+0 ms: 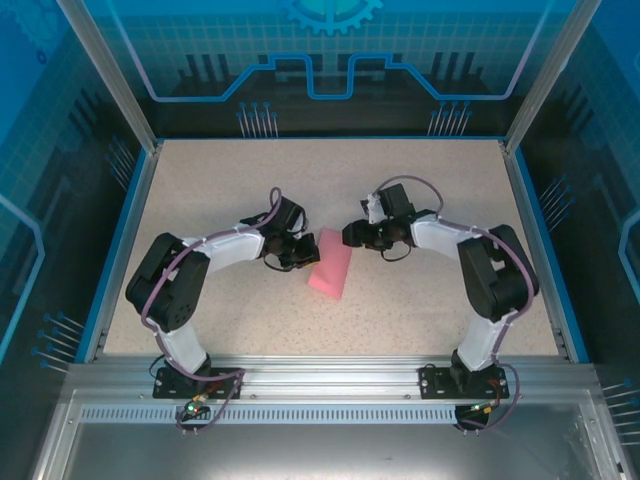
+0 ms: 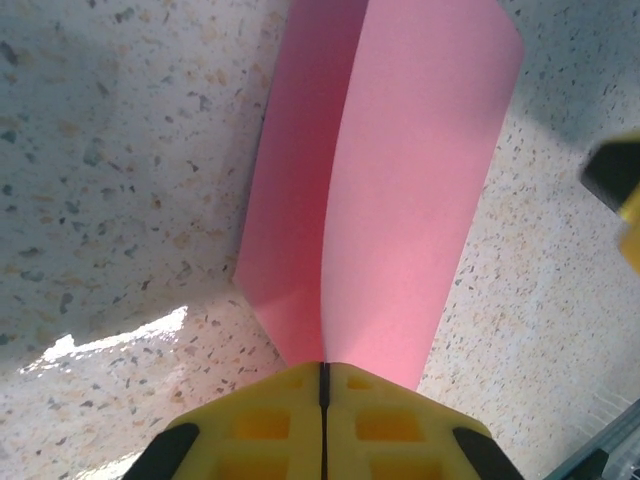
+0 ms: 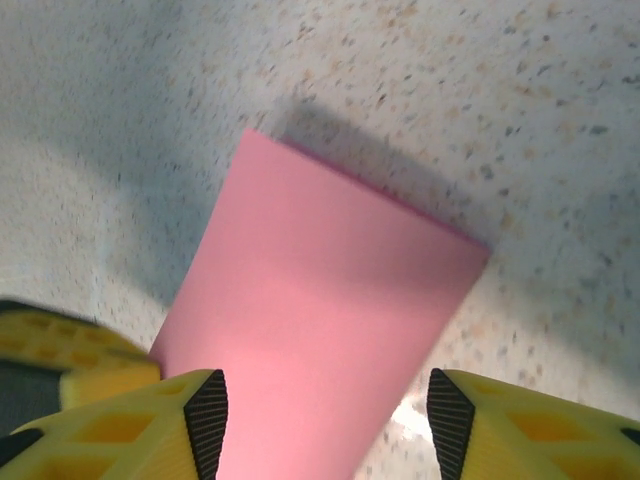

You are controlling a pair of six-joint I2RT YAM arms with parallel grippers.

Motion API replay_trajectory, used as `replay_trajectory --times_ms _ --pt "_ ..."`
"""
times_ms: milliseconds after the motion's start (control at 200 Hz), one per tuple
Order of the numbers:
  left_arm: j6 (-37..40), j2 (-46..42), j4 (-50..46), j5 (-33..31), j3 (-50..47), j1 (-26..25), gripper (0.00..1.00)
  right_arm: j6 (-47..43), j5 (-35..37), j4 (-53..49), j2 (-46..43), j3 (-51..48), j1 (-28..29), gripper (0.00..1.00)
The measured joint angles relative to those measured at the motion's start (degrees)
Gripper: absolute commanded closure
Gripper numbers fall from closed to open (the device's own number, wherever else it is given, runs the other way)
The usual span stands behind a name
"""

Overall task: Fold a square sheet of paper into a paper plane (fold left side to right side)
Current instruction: Third fold the triangle at the center of the table.

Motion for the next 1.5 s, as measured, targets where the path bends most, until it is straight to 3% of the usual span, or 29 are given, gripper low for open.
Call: replay_trajectory --times_ms 130,235,345,465,755,1191,1501 --pt "0.0 -0.3 -0.9 -0.7 -0.4 -0.2 0.90 -5.4 6.1 0.1 -10.3 -6.1 7.0 0.36" --pt "0.0 -0.6 -1.4 -1.3 -0.7 -0.3 0.90 -11.5 13.9 1.2 -16.9 -10.7 18.2 0.35" --pt "0.0 -0.8 -1.5 -1.6 -0.7 -0.4 0.90 -16.5 20.2 1.4 -17.6 -13.3 27.4 0.28" --pt "0.0 -0.9 -1.5 -1.6 -0.7 -0.5 0.90 -21.4 25.6 1.2 -14.9 -13.1 32.3 0.27" --pt "0.0 -0.9 -1.6 -1.7 -0.7 -0.6 0.90 -28.3 28.9 0.4 -7.0 -10.4 33.2 0.31" --pt "0.0 -0.9 -4.2 -3.2 -0.6 -0.8 0.90 -31.1 30.8 1.3 -3.8 -10.4 32.5 0.66" --pt "0.0 -0.9 -5.5 -3.7 -0.3 -0.9 0.88 -31.4 30.8 1.9 -8.5 -14.0 29.5 0.66"
